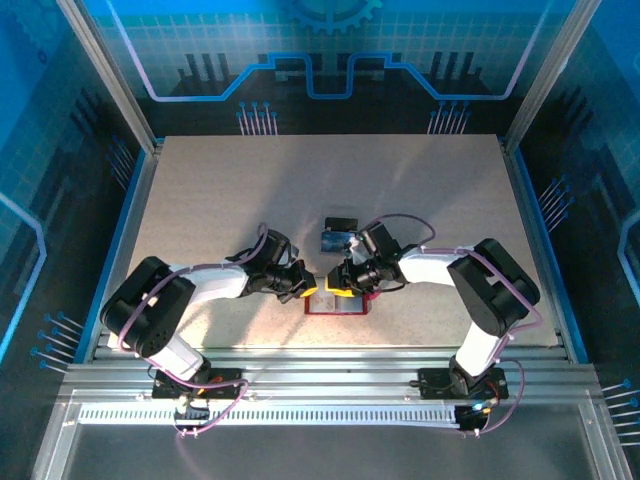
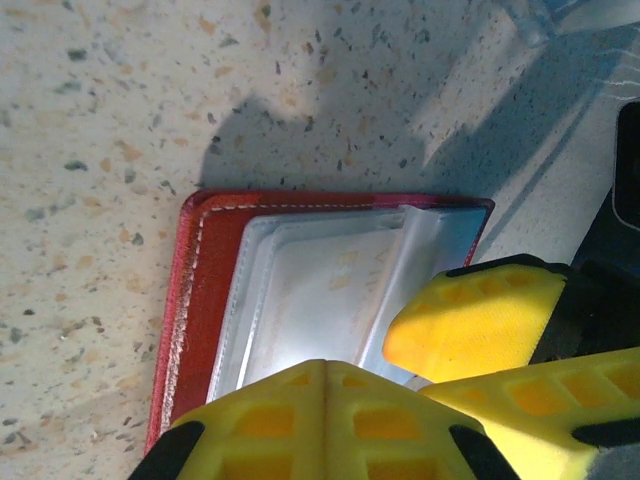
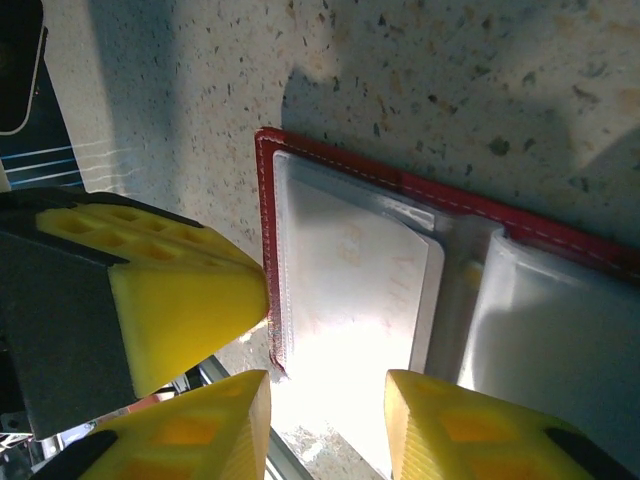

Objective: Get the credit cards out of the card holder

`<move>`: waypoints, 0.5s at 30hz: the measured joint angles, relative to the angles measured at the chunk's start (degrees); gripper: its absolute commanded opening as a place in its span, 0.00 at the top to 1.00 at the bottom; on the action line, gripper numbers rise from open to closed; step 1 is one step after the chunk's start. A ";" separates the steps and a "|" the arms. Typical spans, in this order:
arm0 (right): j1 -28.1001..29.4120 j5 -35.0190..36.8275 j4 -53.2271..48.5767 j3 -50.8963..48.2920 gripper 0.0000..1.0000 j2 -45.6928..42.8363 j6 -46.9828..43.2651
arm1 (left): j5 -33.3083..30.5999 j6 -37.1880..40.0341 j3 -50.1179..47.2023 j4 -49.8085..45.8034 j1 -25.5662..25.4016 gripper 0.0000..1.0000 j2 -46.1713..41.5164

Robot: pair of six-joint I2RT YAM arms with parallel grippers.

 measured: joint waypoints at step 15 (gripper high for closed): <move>0.94 1.11 -4.00 1.73 0.65 1.25 -2.03 | -0.02 0.07 0.00 -0.15 0.00 0.96 1.53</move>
